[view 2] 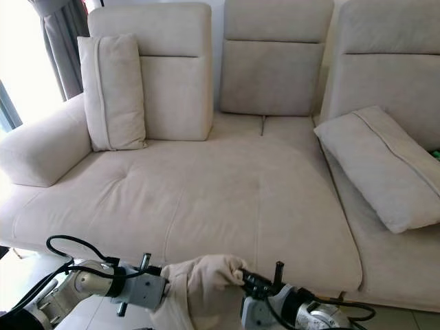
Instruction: Move the pillow to the sofa from floor
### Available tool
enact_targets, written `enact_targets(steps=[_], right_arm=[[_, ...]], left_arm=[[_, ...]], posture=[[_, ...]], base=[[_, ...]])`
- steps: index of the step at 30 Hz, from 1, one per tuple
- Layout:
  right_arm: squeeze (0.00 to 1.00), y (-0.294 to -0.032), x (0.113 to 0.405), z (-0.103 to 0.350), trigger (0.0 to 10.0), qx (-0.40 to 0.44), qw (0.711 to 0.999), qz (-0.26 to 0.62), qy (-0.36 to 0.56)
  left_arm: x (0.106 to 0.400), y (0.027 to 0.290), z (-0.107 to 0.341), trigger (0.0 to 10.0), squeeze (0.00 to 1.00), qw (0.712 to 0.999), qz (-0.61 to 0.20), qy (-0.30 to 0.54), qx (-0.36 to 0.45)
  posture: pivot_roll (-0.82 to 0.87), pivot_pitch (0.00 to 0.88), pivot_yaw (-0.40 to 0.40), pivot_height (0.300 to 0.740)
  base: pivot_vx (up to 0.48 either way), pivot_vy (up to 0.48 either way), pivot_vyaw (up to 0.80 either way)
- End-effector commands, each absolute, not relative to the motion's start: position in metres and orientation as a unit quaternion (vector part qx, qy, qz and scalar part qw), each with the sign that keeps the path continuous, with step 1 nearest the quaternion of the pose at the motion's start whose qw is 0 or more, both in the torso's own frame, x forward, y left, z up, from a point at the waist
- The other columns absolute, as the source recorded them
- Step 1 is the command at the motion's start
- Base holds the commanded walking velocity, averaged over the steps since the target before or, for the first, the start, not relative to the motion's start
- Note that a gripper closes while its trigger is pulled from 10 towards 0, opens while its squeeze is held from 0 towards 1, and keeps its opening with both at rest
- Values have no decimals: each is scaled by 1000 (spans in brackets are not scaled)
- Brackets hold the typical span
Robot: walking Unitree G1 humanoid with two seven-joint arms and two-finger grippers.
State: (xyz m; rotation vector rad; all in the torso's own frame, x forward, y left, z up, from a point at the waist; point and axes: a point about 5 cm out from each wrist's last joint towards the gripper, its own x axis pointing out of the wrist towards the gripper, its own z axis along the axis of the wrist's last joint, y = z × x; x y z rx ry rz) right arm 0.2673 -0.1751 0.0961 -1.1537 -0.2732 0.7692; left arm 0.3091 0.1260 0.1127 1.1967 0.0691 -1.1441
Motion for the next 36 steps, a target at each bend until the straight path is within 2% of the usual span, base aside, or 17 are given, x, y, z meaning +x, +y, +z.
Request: enact_targets(steps=[1,3,10,21,28,34,36], right_arm=[[0,-161,267,105,10000,-495,783,339,-162],[0,-160,267,105,10000,-487,791,334,-160],[0,-150,267,108,10000,-466,802,334,-170],[0,-144,273,120,10000,-457,805,327,-189],[0,-138,275,128,10000,-450,807,322,-206],[0,-137,275,130,10000,-449,807,322,-209],[0,-135,273,132,10000,-448,806,324,-213]], left_arm=[[326,122,133,10000,0,725,-432,-12,536],[328,121,136,10000,0,735,-416,-17,535],[326,119,139,10000,0,713,-420,-29,560],[334,121,156,10000,0,701,-390,-56,595],[323,111,155,10000,0,661,-453,-75,593],[322,111,154,10000,0,644,-466,-77,602],[325,115,157,10000,0,622,-470,-80,621]], posture=[[124,8,37,506],[124,8,37,506],[129,5,31,506],[133,1,25,545],[126,0,23,580],[125,0,21,590],[124,0,21,605]], base=[[0,0,0],[0,0,0],[0,0,0],[0,0,0],[0,0,0],[0,0,0],[0,0,0]])
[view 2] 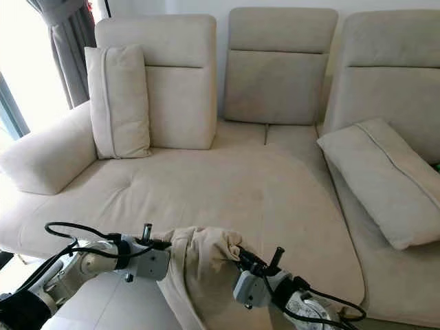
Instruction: Move the pillow to the sofa from floor
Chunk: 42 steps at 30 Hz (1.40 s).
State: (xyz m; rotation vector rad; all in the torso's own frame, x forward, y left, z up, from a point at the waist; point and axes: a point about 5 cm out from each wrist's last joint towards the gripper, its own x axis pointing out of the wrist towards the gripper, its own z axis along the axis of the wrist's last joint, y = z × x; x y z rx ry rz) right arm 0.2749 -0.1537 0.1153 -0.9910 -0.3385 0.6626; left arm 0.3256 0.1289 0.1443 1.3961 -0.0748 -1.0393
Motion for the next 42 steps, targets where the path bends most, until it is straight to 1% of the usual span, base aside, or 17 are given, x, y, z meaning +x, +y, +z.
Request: enact_targets(steps=[1,3,6,13,14,18,19,23,30,37,42], right_arm=[[0,-134,273,133,10000,-447,805,325,-214],[0,-133,272,134,10000,-447,805,325,-215],[0,-133,272,134,10000,-447,805,325,-215],[0,-133,273,140,10000,-447,804,322,-224],[0,-133,273,141,10000,-447,804,322,-224],[0,-133,272,142,10000,-448,804,321,-224],[0,-134,273,143,10000,-445,809,316,-219],[0,-134,273,142,10000,-439,815,314,-212],[0,-133,272,145,10000,-439,816,306,-218],[0,-135,274,149,10000,-441,819,293,-221],[0,-135,275,150,10000,-441,820,289,-221]], left_arm=[[326,116,158,10000,0,618,-469,-80,626],[328,119,160,10000,0,611,-467,-79,635],[329,120,161,10000,0,607,-467,-78,638],[328,115,159,10000,0,610,-474,-84,630],[328,114,158,10000,0,609,-477,-86,628],[328,113,157,10000,0,609,-478,-88,627],[328,112,157,10000,0,610,-478,-89,626],[329,112,157,10000,0,613,-477,-90,623],[329,109,156,10000,0,615,-478,-93,620],[329,106,156,10000,0,617,-479,-97,617],[329,105,156,10000,0,617,-480,-100,616]], posture=[[124,0,21,610],[124,0,21,620],[124,0,21,635],[112,0,20,665],[110,0,17,675],[110,0,16,685],[108,0,12,695],[106,0,8,695],[100,0,6,695],[94,0,6,725],[93,0,6,735]], base=[[0,0,0],[0,0,0],[0,0,0],[0,0,0],[0,0,0],[0,0,0],[0,0,0],[0,0,0],[0,0,0],[0,0,0],[0,0,0]])
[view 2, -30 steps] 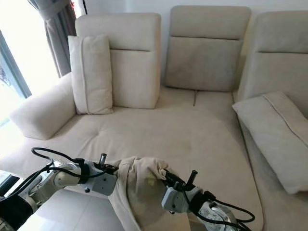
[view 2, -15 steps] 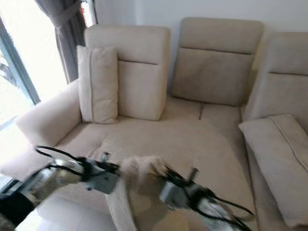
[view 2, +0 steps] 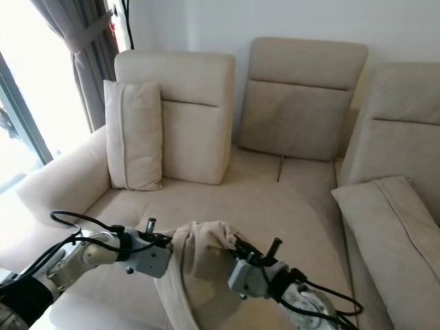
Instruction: Move the pillow to the sofa from floor
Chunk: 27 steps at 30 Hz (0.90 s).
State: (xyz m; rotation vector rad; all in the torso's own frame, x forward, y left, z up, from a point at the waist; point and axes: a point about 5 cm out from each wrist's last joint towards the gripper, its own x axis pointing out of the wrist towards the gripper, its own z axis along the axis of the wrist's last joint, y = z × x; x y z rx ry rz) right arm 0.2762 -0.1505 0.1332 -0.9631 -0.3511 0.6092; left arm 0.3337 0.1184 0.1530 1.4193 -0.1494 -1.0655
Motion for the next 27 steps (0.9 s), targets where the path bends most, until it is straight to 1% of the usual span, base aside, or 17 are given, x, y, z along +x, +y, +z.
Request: enact_targets(steps=[1,6,12,17,21,23,27], right_arm=[[0,-135,275,151,10000,-441,822,285,-221],[0,-136,276,151,10000,-440,823,282,-221],[0,-137,278,153,10000,-437,829,268,-222],[0,-137,278,153,10000,-436,830,267,-222],[0,-136,278,153,10000,-413,845,261,-218],[0,-134,277,152,10000,-403,851,258,-214],[0,-133,276,152,10000,-402,853,257,-213]], left_arm=[[329,104,156,10000,0,618,-480,-103,614],[330,103,157,10000,0,619,-479,-105,613],[330,100,159,10000,0,630,-481,-112,600],[330,100,159,10000,0,630,-481,-112,599],[330,96,159,10000,0,643,-487,-113,579],[330,93,160,10000,0,651,-490,-116,568],[330,92,160,10000,0,653,-492,-118,563]], posture=[[92,0,8,740],[92,0,8,740],[89,0,13,740],[89,0,13,740],[80,0,17,740],[78,0,17,740],[75,0,19,740]], base=[[0,0,0],[0,0,0],[0,0,0],[0,0,0],[0,0,0],[0,0,-766],[0,0,-775]])
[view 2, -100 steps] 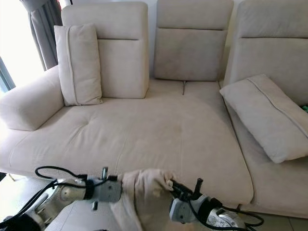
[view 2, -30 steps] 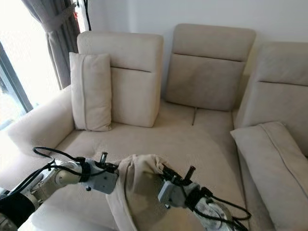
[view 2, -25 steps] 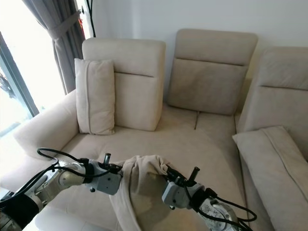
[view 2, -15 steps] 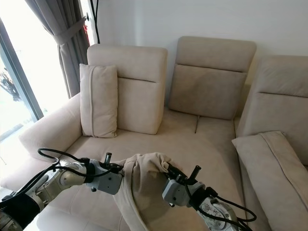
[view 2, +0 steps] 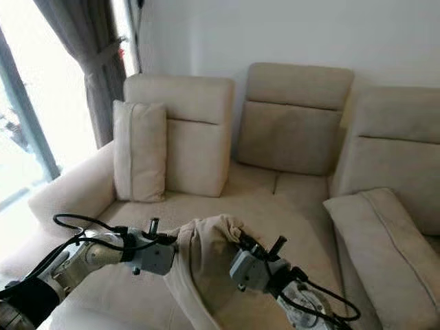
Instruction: Move the pillow to the sofa from floor
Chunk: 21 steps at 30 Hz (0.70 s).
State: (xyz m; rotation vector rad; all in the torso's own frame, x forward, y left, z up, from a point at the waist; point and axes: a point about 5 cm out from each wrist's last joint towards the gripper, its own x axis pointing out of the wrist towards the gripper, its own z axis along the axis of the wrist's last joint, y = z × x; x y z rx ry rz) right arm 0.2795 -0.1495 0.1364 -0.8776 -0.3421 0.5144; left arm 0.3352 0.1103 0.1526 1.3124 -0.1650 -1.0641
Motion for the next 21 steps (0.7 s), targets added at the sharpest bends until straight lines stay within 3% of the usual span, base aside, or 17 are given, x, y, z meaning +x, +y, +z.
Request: enact_targets(steps=[1,9,21], right_arm=[[0,-134,276,152,10000,-402,853,255,-213],[0,-134,277,153,10000,-399,856,251,-214],[0,-131,275,153,10000,-396,855,255,-218]], left_arm=[[329,91,159,10000,0,652,-495,-117,562],[329,90,159,10000,0,653,-498,-117,558],[328,88,158,10000,0,663,-498,-122,545]], posture=[[73,0,21,740],[72,0,24,740],[74,0,26,740]], base=[[0,0,-775],[0,0,-792],[0,0,0]])
